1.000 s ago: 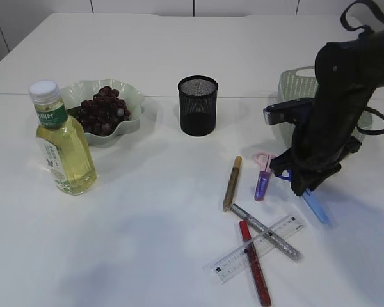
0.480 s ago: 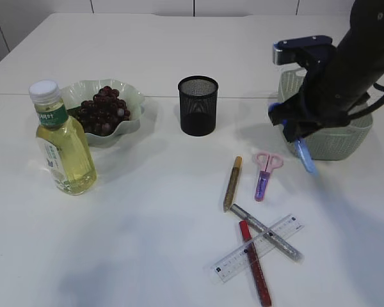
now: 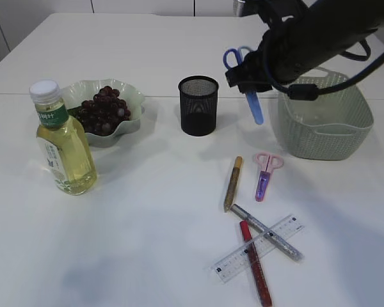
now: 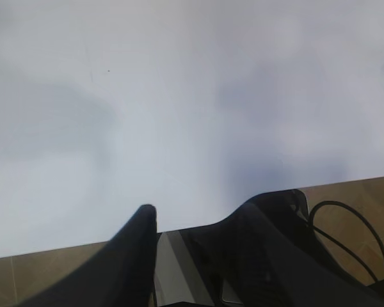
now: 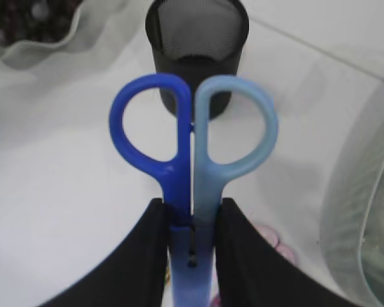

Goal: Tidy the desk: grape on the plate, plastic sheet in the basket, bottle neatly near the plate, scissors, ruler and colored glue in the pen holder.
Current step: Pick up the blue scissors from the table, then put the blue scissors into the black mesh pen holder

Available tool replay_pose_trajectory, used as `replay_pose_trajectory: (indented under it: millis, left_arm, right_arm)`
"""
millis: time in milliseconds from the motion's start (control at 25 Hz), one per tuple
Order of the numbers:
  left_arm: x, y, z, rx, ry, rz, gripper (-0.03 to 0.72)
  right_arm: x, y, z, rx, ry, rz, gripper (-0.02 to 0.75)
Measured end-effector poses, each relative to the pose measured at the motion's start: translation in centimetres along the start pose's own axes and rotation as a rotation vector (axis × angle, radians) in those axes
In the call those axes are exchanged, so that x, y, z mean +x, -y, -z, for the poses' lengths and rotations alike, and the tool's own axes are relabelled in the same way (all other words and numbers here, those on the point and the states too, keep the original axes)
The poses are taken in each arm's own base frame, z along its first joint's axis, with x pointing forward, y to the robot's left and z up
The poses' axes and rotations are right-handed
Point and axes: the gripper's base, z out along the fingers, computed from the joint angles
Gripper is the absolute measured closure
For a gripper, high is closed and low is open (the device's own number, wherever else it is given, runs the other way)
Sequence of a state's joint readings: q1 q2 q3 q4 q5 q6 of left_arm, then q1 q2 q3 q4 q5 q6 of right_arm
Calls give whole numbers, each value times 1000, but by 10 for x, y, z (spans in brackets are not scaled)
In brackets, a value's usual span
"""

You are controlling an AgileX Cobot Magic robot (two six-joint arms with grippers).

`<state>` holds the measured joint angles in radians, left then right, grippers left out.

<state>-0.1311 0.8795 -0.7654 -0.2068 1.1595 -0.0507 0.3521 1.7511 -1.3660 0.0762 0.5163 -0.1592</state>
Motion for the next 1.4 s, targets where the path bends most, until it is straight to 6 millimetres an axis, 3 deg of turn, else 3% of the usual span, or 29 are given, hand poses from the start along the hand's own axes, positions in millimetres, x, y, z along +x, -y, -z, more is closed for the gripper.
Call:
replay_pose_trajectory:
  millis: [280,440,960,1200,1400]
  left_arm:
    - [-5,0,0,5,52,1,379]
    - [-9,1,0,7,94,1,379]
    - [-24,2,3,18,269,2,379]
    - [-28,1,4,16,308,0,379]
    - [-28,1,5,14,318,-2,379]
  right_arm:
    - [-29,3,7,36,245,8,545]
    - [-39,5,2,55,372,0,545]
    - [-64,11,-63,81,506,-6,545]
    - [-60,12,-95,87,517,-7,545]
    - [-54,11,-110,90,536,-7,546]
